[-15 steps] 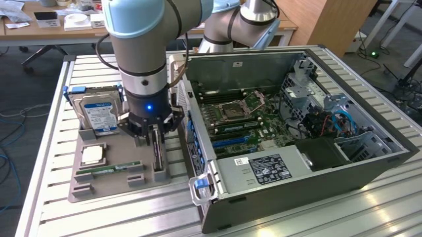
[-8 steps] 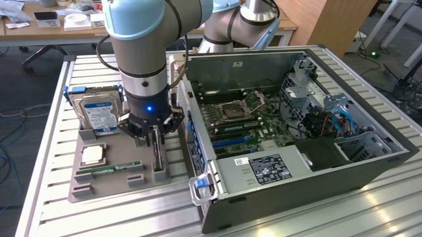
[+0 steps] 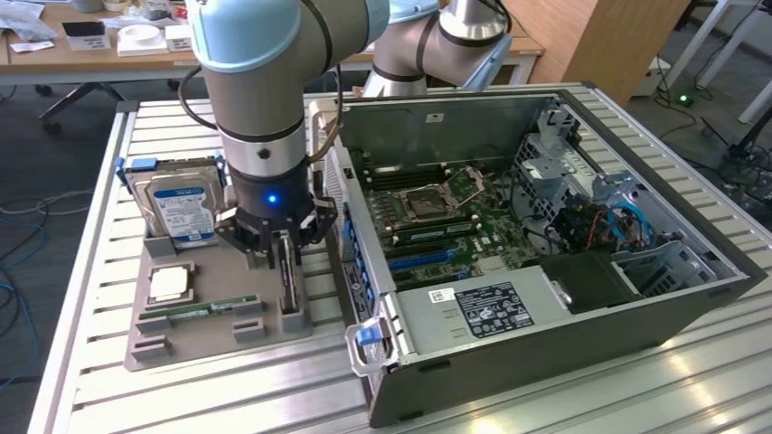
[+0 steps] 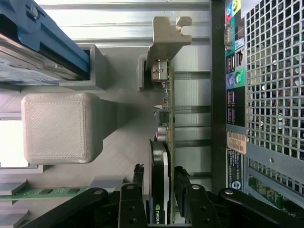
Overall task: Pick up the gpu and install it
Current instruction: 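Pick up the gpu and move the gpu toward the slot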
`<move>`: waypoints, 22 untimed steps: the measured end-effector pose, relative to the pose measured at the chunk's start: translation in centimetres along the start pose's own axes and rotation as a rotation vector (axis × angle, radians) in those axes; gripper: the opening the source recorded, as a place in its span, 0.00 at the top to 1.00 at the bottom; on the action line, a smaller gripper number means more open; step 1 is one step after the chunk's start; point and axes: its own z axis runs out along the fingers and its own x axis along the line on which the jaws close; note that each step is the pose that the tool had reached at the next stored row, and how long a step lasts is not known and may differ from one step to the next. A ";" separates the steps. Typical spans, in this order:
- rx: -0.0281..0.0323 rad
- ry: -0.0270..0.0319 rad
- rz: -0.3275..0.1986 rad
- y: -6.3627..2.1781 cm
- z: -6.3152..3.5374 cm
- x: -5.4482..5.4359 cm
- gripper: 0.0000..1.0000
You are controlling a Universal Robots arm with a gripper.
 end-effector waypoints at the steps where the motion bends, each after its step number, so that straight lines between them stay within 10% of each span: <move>1: 0.0002 0.0000 0.000 0.00 0.00 0.0 0.61; 22: 0.0006 -0.0001 0.003 0.01 0.06 -0.1 0.61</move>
